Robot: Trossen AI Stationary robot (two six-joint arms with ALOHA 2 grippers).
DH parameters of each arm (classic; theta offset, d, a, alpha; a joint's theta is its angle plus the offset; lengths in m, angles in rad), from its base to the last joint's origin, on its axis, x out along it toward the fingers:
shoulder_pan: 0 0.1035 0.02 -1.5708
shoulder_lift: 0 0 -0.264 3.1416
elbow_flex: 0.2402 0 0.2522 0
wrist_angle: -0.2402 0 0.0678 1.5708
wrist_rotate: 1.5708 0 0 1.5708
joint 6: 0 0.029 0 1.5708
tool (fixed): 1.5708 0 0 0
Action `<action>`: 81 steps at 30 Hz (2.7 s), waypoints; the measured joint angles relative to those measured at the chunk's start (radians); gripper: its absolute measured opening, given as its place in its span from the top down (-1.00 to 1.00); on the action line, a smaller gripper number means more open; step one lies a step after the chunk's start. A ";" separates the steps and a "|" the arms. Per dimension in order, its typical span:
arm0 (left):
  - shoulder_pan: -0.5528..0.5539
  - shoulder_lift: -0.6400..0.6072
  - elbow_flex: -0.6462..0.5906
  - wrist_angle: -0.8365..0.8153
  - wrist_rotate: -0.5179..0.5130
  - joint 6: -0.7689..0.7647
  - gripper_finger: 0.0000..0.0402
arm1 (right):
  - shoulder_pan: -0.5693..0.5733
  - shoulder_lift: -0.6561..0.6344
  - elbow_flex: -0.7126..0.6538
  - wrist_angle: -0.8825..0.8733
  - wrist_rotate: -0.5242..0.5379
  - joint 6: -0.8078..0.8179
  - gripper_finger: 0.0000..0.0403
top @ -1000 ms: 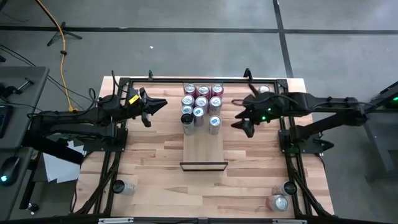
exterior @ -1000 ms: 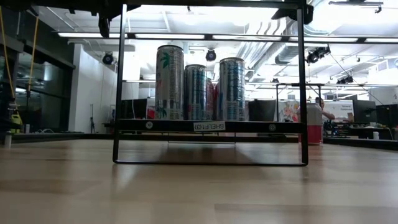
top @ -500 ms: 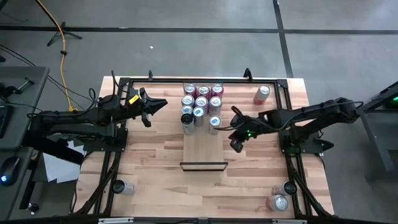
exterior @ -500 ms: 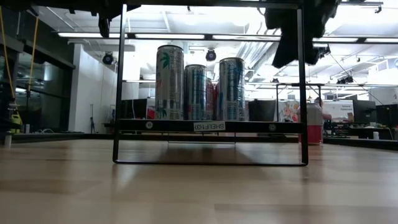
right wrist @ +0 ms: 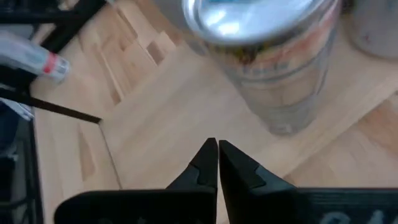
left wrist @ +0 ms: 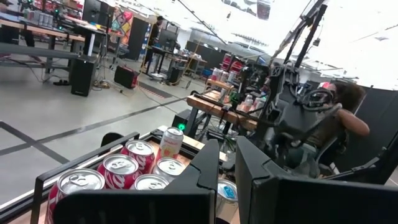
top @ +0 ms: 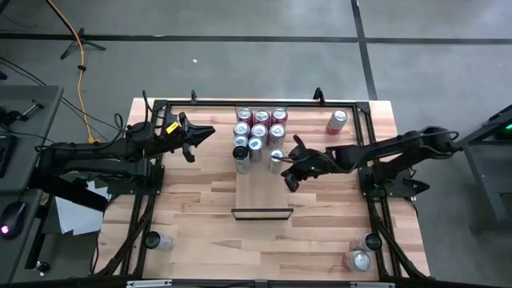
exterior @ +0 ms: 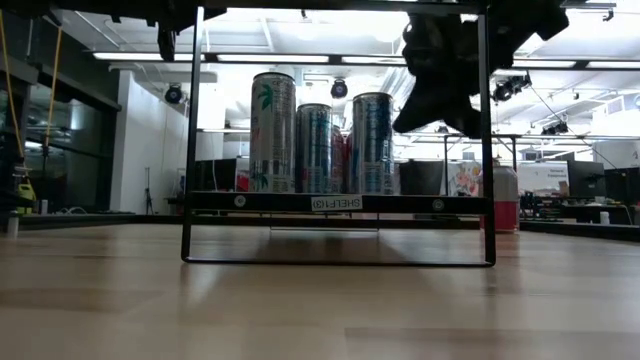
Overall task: Place canned beverage on shelf
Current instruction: Put the blue soda can on the shelf aligned with the other blue soda cans
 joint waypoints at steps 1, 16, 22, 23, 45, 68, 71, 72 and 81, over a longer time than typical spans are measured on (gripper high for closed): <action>0.000 0.000 0.000 0.000 0.000 0.000 1.00 | 0.000 0.014 0.000 0.003 -0.001 -0.001 1.00; 0.000 0.000 0.000 0.000 0.000 0.000 1.00 | -0.067 0.048 0.001 0.049 0.072 -0.036 1.00; 0.000 0.000 0.000 0.000 0.000 0.000 1.00 | -0.099 0.048 0.001 0.104 0.058 -0.063 1.00; 0.000 0.000 0.000 0.000 0.000 0.000 1.00 | -0.104 0.048 0.002 0.107 0.057 -0.062 1.00; 0.000 0.000 0.000 0.001 0.000 0.000 1.00 | -0.118 0.123 0.003 0.217 0.037 -0.127 1.00; 0.000 0.000 0.000 0.001 -0.027 0.008 1.00 | -0.145 0.117 0.003 0.273 -0.045 -0.196 1.00; 0.000 0.000 0.000 0.001 -0.032 0.008 1.00 | -0.142 0.101 0.003 0.218 -0.078 -0.211 1.00; 0.000 0.000 0.000 0.001 -0.032 0.008 1.00 | -0.142 0.097 0.003 0.206 -0.078 -0.216 1.00; 0.000 0.000 0.000 0.001 -0.034 0.009 1.00 | -0.149 0.070 0.003 0.083 0.041 -0.210 1.00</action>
